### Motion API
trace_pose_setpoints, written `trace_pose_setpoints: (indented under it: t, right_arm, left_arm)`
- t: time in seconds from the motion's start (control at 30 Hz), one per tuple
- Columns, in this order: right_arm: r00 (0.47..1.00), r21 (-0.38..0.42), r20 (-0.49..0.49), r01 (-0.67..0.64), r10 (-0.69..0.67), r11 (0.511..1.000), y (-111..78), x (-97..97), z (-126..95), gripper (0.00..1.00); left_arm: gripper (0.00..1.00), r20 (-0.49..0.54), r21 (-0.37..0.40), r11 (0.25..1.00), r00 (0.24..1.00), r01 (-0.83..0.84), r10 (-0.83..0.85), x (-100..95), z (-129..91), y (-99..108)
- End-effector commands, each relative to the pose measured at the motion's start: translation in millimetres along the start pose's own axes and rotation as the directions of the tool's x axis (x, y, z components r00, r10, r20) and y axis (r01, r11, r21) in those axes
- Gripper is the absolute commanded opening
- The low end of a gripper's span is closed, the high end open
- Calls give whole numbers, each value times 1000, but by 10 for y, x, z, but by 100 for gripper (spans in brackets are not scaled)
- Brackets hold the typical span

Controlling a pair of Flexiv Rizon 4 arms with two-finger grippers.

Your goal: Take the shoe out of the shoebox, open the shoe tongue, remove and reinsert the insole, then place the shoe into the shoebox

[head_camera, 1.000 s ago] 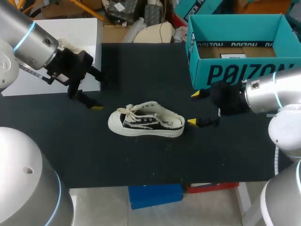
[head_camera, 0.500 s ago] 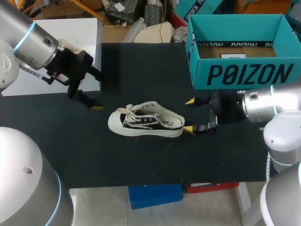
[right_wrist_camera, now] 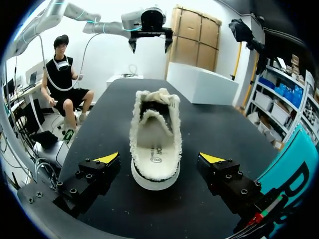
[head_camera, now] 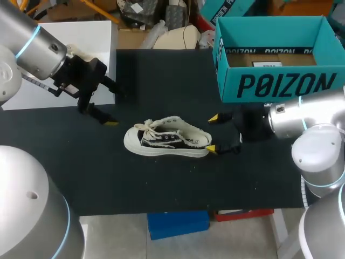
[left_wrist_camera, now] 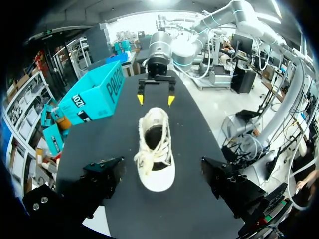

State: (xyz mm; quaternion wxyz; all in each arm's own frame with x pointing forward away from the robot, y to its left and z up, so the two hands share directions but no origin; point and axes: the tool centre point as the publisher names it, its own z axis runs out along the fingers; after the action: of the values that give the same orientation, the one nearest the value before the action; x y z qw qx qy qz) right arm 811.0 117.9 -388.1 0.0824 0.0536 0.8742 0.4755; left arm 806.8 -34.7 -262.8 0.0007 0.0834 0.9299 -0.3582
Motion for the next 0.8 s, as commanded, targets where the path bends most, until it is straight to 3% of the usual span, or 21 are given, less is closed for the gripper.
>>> trace_pose_setpoints:
  t: [0.03, 0.8]
  right_arm:
    - [1000, 0, 29, -13, 13, 1000, -51, -1, 126, 100]
    - [999, 39, -3, -42, 42, 998, -175, -8, 301, 100]
  left_arm:
    - [100, 4, 0, 1000, 1000, -2, 2, 3, 18, 5]
    - [100, 4, 0, 1000, 1000, -2, 2, 3, 18, 5]
